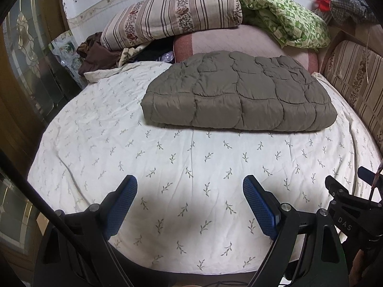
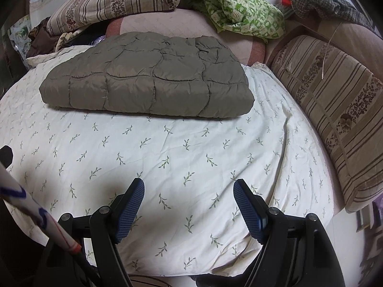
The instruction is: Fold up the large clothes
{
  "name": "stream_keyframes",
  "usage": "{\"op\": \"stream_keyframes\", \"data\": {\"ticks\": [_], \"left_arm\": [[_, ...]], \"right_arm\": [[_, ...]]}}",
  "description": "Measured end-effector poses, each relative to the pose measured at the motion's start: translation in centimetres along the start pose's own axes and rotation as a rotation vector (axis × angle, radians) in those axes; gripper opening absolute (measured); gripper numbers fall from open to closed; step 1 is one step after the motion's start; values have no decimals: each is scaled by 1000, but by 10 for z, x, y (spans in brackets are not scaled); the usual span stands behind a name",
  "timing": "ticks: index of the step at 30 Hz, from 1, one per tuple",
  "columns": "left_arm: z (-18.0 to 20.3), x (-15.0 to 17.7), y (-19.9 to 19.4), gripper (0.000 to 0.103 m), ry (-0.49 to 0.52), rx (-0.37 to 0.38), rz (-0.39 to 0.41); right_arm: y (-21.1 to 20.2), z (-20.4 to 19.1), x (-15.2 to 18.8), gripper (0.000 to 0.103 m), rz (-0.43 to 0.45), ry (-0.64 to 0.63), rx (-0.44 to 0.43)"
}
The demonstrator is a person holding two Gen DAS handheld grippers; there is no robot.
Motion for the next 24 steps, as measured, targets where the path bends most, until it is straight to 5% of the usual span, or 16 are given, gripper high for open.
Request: {"op": "stream_keyframes", "data": {"ticks": [24], "left_arm": [[-6,6,31,89,-32,44,-109]], "right_arm": [[3,-12,0,81,-15,-14,-15]]}}
Point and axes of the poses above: each gripper's, at about its wrist camera, not at the fingertips, and y roughly the way its jaws point, z to its right, x to its underside, the point moved 3 cm from there along y, roughly the way its jaws point, and after that the axes turned 12 degrees about -z, right-handed, at the moved point
